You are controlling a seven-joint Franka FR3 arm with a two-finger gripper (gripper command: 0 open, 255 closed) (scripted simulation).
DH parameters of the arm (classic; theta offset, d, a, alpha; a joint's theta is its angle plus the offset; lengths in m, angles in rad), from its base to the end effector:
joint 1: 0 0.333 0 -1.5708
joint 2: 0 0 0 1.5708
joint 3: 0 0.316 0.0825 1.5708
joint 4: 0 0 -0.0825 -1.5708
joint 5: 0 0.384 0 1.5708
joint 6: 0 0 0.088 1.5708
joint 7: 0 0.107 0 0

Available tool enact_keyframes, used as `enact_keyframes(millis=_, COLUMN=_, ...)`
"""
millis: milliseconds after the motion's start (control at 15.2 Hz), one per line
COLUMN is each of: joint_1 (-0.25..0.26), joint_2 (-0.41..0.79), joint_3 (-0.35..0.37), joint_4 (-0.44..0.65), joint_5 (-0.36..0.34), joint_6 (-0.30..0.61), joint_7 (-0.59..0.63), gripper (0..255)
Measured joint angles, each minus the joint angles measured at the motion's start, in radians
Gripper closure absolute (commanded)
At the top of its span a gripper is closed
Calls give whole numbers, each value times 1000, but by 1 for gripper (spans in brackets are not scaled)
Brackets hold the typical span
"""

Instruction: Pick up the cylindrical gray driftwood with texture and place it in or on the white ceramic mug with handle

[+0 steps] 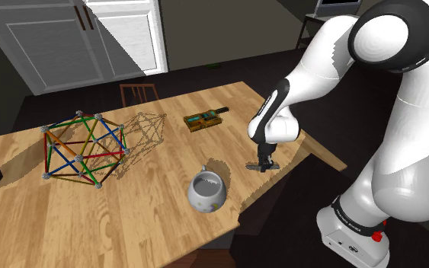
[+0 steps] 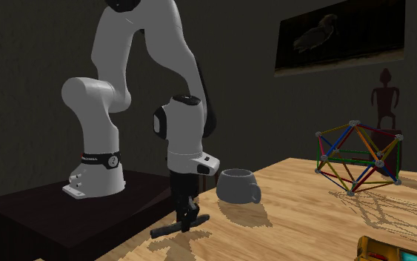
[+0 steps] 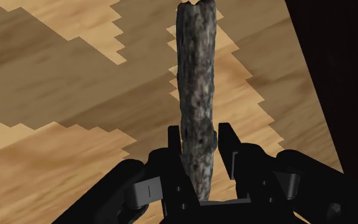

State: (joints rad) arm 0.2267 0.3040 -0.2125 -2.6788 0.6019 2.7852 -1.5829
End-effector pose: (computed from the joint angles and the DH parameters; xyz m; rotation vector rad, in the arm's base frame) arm 0.3751 -0.0299 0.1247 -2.5845 -1.4409 0.0765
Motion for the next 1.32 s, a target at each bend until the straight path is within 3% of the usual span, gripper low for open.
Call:
enact_keyframes(millis=726, joint_1=71, joint_2=-193, joint_3=-123, joint_4=-52, joint_5=-232, joint_6=-116, joint_7=184, gripper=255)
enact_keyframes(millis=1320, joint_1=66, joint_2=-369, joint_3=-157, joint_4=-72, joint_5=-424, joint_6=-245, joint_7=337, gripper=255)
